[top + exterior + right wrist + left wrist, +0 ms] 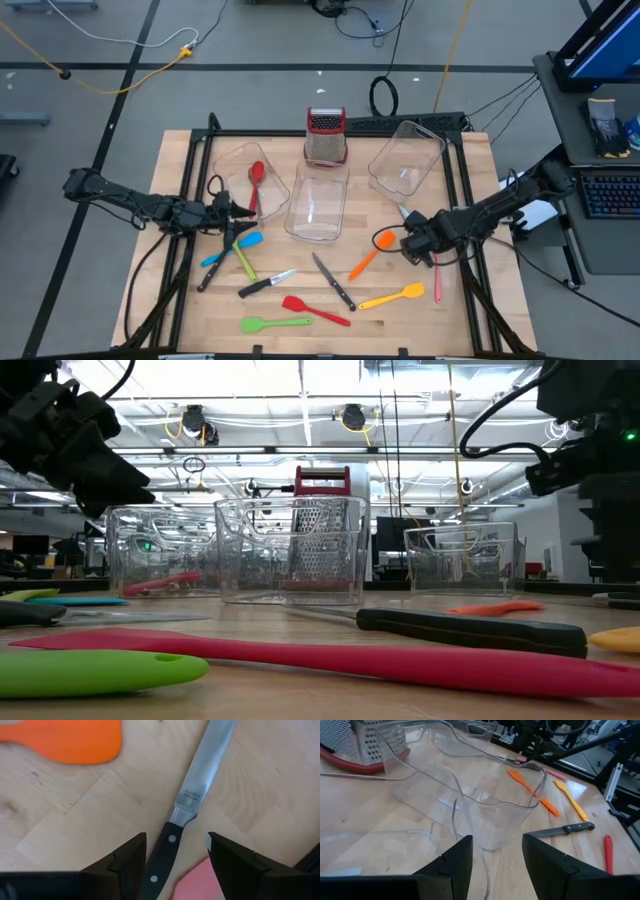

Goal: Pick & Place Kitchen Items
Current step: Put the black knife into the middle transparent bin

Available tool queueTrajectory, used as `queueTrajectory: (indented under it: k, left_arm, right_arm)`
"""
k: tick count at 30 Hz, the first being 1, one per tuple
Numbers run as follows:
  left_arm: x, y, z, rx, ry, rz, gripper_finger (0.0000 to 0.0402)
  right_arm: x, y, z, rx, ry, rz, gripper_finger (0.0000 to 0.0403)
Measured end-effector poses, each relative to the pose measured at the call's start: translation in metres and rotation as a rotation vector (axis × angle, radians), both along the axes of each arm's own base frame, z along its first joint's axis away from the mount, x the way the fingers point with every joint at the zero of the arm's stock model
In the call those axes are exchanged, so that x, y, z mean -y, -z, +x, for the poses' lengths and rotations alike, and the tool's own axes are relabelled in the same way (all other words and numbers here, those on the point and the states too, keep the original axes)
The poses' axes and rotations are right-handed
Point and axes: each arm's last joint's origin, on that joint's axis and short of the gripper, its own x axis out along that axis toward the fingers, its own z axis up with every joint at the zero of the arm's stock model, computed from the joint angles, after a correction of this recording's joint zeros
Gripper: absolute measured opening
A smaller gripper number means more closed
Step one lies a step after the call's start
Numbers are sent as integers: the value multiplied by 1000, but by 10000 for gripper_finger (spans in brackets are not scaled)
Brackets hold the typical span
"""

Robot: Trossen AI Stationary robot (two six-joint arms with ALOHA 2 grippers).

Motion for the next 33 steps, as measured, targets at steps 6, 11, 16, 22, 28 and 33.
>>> queueTrajectory:
  k: [6, 11, 16, 22, 28, 33]
  left_arm:
    - [0, 0, 0, 0, 1, -3, 172]
    - [0, 0, 0, 0, 1, -3, 172]
    - [0, 0, 0, 0, 1, -3, 172]
    - [0, 0, 0, 0, -1, -7, 172]
    - [0, 0, 0, 4, -2, -10, 172]
    - [0, -2, 1, 21, -2, -15, 172]
  right_arm:
    - [2, 2, 1, -12, 6, -4, 201]
    - [3, 19, -2, -32, 11, -7, 201]
    - [6, 38, -10, -11, 62, -2, 201]
    - [8, 50, -18, -13, 84, 16, 199]
    - [8, 51, -17, 2, 92, 22, 152]
    - [7, 51, -15, 23, 93, 30, 82]
